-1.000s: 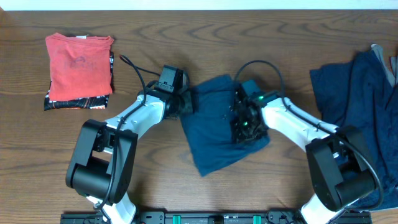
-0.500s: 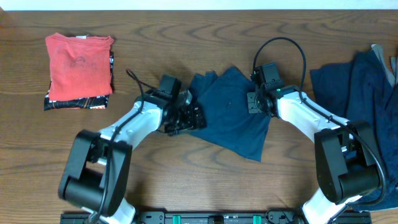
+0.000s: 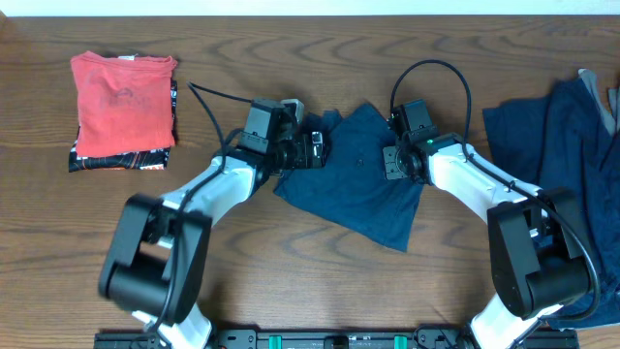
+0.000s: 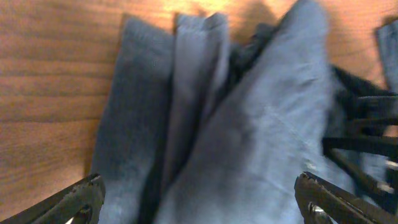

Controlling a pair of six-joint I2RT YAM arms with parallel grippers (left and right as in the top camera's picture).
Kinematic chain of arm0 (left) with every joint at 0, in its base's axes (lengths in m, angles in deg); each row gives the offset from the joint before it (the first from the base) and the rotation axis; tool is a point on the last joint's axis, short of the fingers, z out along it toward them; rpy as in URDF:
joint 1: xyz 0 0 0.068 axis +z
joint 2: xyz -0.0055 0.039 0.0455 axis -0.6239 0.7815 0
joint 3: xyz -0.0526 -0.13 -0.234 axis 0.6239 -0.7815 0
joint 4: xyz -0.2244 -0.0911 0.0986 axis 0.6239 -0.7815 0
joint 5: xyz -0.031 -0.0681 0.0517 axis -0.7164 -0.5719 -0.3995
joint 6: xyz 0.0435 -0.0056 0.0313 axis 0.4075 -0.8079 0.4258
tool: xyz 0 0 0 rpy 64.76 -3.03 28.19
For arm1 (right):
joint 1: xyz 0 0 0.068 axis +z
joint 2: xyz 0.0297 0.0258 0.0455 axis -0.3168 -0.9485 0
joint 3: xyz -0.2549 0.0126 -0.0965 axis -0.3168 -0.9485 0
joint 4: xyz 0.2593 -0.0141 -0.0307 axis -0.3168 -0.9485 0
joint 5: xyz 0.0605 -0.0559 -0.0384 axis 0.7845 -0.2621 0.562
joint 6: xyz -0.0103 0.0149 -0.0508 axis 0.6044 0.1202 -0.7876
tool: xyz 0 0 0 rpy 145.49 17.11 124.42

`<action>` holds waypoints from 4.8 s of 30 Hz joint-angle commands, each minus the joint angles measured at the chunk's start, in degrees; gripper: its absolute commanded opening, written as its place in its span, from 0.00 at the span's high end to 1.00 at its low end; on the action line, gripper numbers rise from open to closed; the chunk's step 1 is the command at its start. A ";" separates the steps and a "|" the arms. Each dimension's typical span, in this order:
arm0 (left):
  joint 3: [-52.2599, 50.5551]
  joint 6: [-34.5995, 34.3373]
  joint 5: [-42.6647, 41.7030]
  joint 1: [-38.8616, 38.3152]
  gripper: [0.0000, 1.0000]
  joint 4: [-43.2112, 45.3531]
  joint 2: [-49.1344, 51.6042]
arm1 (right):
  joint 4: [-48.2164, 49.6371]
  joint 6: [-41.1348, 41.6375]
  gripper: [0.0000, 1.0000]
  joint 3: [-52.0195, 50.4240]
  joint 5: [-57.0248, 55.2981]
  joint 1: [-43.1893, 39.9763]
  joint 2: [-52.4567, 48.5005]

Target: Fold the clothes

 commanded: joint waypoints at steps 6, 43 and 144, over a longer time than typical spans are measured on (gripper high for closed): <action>0.04 0.92 -3.76 0.07 0.02 5.49 5.66 | -0.39 -0.48 0.44 -0.26 -0.96 0.90 -0.90; 5.90 1.31 -4.50 13.70 0.94 2.73 -6.56 | -13.44 -1.01 0.30 8.44 -1.20 -2.99 19.89; -1.27 5.79 26.23 6.67 0.02 -59.12 -74.53 | -32.68 6.64 0.01 -20.63 5.25 -18.29 73.20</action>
